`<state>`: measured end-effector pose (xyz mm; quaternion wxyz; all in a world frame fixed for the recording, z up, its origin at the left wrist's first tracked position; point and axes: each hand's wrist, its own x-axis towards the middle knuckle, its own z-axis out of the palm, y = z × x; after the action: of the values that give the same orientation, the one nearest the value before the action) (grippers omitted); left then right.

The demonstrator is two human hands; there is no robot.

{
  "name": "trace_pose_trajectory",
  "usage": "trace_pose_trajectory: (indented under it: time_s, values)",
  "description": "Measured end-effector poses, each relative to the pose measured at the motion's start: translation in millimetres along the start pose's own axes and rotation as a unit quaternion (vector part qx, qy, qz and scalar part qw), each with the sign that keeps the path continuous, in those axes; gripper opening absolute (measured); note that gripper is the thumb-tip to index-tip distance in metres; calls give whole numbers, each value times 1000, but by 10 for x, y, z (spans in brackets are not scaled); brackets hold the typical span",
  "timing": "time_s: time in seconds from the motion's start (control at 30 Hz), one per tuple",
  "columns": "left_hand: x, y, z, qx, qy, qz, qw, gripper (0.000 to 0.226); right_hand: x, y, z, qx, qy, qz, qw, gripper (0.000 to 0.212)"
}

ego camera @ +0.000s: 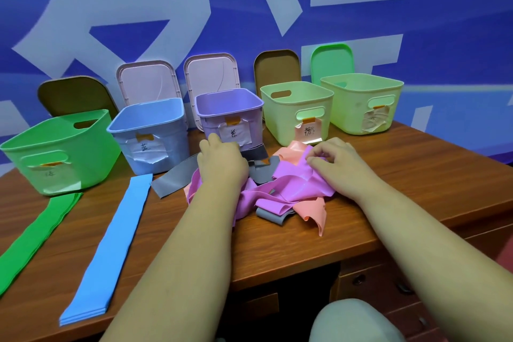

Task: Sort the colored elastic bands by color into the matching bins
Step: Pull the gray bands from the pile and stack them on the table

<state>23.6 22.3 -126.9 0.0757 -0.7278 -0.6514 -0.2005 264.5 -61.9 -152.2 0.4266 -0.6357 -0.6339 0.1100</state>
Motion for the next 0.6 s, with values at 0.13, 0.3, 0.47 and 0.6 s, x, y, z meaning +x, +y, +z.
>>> trace_pose_trajectory:
  time_s: [0.13, 0.3, 0.47, 0.6]
  values:
    - [-5, 2, -27, -20, 48, 13, 999, 30, -3, 0, 2, 1, 1, 6, 1000, 10]
    - [-70, 35, -110, -61, 99, 49, 992, 27, -2, 2, -5, 13, 8, 6, 1000, 9]
    - [-30, 80, -272, -150, 150, 107, 971, 26, -17, -8, -17, 13, 22, -10, 1000, 9]
    - [-70, 197, -481, -255, 130, 141, 948, 26, -76, -63, -24, -11, 68, -54, 996, 12]
